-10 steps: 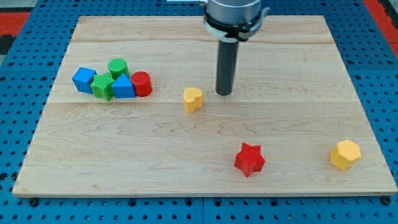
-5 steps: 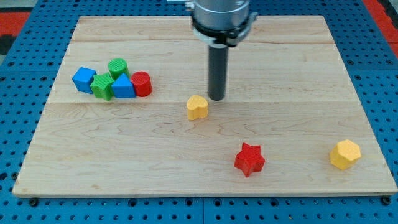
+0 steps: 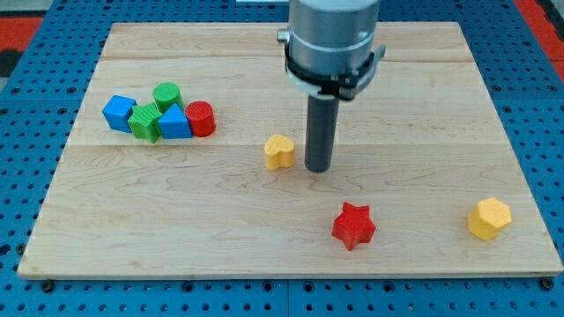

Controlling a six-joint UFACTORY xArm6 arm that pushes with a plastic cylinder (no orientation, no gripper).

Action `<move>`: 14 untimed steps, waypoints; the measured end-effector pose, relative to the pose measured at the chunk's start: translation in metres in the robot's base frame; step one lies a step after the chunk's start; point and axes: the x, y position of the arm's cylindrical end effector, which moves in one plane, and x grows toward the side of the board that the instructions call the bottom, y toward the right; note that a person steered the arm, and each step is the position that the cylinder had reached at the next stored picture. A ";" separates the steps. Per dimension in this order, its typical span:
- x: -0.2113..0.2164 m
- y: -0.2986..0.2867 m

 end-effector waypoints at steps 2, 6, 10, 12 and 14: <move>-0.088 -0.067; -0.160 -0.067; -0.189 -0.091; -0.182 -0.131; -0.240 -0.167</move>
